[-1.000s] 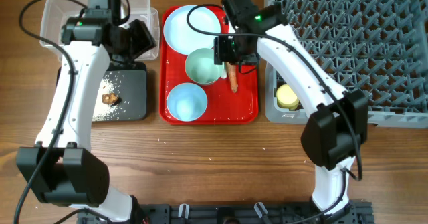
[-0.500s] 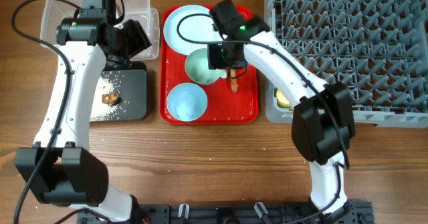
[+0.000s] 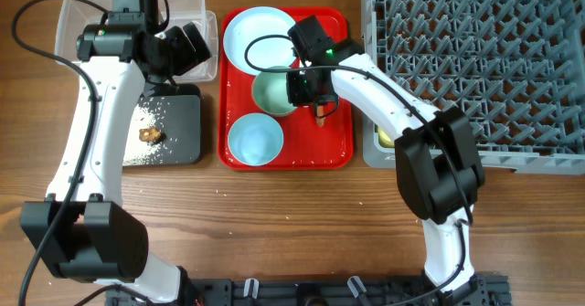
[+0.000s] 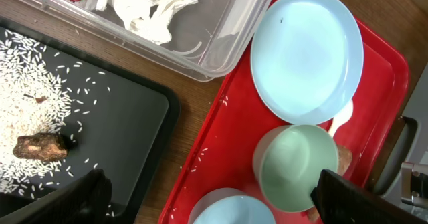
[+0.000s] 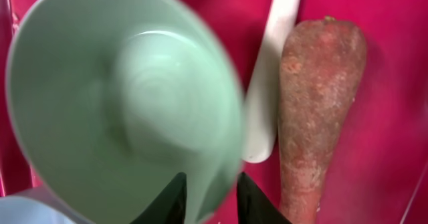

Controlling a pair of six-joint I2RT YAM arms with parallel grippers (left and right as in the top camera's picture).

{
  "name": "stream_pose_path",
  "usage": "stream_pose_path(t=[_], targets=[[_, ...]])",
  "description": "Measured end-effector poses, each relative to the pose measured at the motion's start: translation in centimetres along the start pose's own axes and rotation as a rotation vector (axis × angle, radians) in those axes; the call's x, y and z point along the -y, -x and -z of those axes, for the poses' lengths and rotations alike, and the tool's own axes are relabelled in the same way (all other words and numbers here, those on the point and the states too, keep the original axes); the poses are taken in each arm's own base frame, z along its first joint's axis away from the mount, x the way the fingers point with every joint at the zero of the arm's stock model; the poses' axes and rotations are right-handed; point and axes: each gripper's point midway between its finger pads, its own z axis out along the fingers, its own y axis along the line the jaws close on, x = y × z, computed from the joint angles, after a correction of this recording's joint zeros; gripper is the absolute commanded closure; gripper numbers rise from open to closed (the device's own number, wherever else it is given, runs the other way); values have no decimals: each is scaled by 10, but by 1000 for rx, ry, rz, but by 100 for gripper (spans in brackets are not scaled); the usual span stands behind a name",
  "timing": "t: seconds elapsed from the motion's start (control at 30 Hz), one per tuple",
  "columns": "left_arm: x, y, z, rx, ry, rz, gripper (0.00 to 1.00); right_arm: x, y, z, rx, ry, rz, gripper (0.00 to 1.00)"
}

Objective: Sort waste into correct bins and load items into the dishwasher rack
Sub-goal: 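Reach the right gripper to the green bowl and grasp it, then lift the green bowl with the right gripper and carry it to the rack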

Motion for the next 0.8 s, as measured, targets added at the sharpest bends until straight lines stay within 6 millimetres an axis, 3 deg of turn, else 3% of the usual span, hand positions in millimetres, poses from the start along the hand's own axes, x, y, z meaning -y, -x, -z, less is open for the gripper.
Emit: stream_pose_path(t=[0.23, 0.37, 0.5, 0.53, 0.63, 0.8], targets=[[0, 0, 0, -1, 1, 0, 0, 2, -1, -1, -4, -7, -25, 96], [0, 0, 0, -2, 2, 0, 0, 2, 0, -1, 2, -10, -23, 78], [0, 0, 0, -2, 2, 0, 0, 2, 4, -1, 19, -13, -11, 73], [0, 0, 0, -1, 1, 0, 0, 2, 5, -2, 23, -12, -9, 75], [0, 0, 0, -1, 1, 0, 0, 4, 4, -9, 13, -20, -6, 94], [0, 0, 0, -1, 1, 0, 0, 6, 4, -16, 9, -22, 12, 96]])
